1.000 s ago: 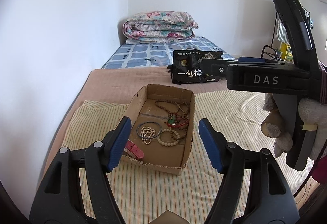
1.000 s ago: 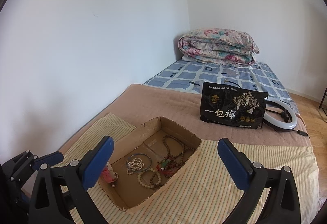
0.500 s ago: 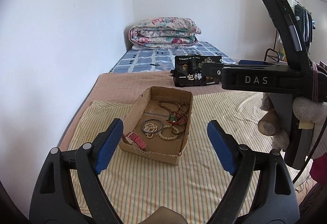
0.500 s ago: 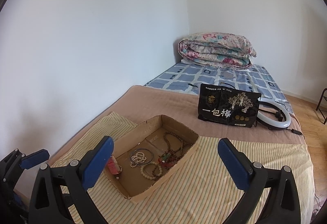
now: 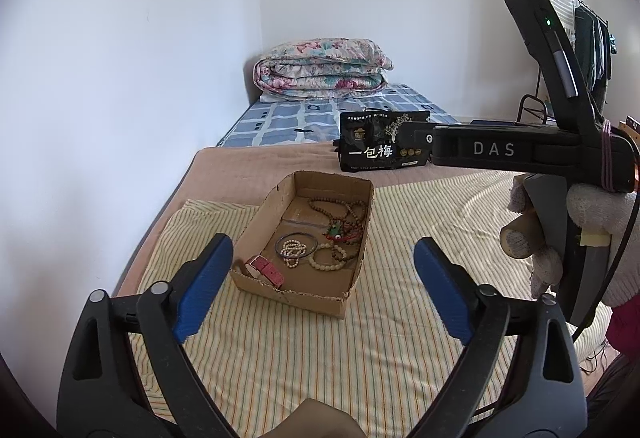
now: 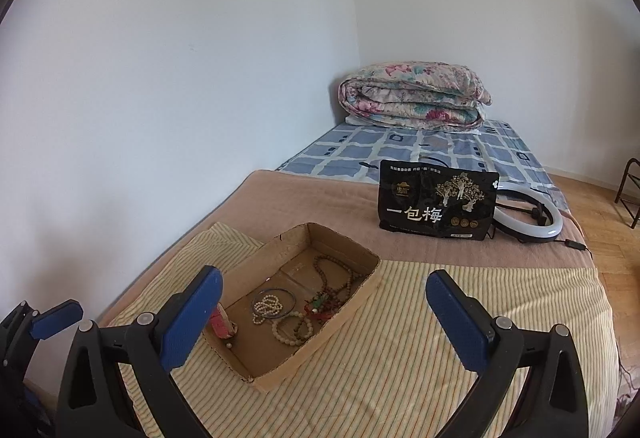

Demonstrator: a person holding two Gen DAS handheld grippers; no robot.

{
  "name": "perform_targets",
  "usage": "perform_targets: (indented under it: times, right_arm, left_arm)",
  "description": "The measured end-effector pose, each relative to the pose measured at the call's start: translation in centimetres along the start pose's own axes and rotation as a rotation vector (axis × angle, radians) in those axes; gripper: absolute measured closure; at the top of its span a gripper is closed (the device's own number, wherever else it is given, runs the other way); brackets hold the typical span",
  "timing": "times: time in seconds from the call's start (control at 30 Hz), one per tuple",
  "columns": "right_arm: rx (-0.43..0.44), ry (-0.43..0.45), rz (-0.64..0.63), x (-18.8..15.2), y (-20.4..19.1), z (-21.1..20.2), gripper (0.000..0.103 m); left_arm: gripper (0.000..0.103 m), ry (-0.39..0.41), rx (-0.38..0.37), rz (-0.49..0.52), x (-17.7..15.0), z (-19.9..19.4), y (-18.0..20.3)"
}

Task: Organize jewelry

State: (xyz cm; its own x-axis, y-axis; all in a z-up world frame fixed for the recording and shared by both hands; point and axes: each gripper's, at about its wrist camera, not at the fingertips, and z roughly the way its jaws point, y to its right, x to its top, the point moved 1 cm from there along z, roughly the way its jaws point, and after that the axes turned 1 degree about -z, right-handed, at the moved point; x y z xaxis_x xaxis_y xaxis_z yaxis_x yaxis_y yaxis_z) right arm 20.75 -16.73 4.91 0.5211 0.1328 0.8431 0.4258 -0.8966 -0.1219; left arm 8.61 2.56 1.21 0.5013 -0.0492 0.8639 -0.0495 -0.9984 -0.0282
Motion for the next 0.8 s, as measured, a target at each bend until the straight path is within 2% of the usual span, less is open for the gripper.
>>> perform_targets:
  times: [0.8]
  right_arm:
    - [-0.01, -0.017, -0.013, -0.59, -0.16, 0.35, 0.0]
  left_arm:
    - [0.006, -0.01, 0.019, -0.006, -0.15, 0.18, -0.6]
